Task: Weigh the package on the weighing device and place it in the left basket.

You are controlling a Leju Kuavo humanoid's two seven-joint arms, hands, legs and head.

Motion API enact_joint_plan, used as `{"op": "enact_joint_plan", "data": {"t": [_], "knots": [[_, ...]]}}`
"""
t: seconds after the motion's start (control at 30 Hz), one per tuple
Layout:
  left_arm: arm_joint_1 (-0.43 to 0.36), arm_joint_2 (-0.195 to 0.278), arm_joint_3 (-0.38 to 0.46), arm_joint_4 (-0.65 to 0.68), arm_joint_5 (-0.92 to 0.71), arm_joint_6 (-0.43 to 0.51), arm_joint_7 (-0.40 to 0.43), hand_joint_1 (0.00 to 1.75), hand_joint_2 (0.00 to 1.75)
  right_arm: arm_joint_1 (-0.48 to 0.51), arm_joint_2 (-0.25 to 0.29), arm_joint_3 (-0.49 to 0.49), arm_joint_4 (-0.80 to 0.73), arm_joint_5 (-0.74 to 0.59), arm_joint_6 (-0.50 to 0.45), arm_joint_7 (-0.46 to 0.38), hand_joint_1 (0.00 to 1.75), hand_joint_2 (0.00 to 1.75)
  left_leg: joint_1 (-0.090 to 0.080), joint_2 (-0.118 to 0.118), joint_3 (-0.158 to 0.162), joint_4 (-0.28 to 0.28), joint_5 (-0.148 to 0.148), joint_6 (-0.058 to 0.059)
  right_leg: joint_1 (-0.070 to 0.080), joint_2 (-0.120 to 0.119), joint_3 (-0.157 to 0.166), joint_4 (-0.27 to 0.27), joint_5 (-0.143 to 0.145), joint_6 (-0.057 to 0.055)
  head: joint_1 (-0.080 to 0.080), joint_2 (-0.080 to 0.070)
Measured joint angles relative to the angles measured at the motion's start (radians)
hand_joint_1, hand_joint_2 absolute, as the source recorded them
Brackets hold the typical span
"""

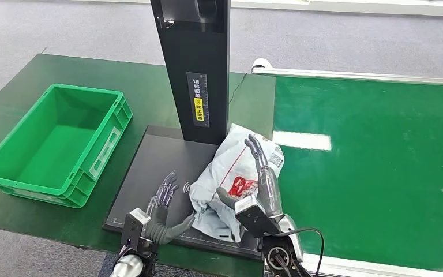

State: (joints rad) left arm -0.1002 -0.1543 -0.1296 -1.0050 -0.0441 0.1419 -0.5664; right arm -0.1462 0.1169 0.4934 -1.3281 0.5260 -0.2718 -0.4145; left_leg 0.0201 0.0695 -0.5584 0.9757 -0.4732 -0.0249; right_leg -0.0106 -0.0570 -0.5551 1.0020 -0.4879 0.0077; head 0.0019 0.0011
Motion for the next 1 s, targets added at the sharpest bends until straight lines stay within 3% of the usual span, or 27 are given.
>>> {"op": "enact_joint_plan", "data": {"t": [0.47, 0.73, 1.0], "knots": [[0.047, 0.0, 0.025, -0.068, -0.027, 0.0, 0.026, 0.0, 1.75, 0.105, -0.046, -0.152, -0.131, 0.072, -0.045, 0.06, 0.0, 1.75, 0.0, 0.0, 0.0, 0.0, 0.0, 0.0, 0.0, 0.0, 0.0, 0.0, 0.0, 0.0, 0.0, 0.0], [0.12, -0.001, 0.078, -0.177, -0.055, -0.005, 0.065, 0.0, 1.75, 0.202, -0.05, -0.309, -0.089, 0.075, -0.022, 0.082, 0.0, 1.75, 0.0, 0.0, -0.001, 0.0, -0.001, 0.0, 0.0, 0.0, -0.001, 0.0, 0.0, 0.0, 0.0, 0.0], [0.156, -0.009, 0.101, -0.242, -0.092, -0.028, 0.086, 0.0, 1.75, 0.222, -0.028, -0.421, 0.024, -0.051, 0.061, 0.05, 0.0, 1.75, 0.0, -0.001, -0.001, 0.0, -0.001, 0.0, 0.0, 0.0, 0.0, 0.0, 0.0, 0.0, 0.0, 0.0]]}}
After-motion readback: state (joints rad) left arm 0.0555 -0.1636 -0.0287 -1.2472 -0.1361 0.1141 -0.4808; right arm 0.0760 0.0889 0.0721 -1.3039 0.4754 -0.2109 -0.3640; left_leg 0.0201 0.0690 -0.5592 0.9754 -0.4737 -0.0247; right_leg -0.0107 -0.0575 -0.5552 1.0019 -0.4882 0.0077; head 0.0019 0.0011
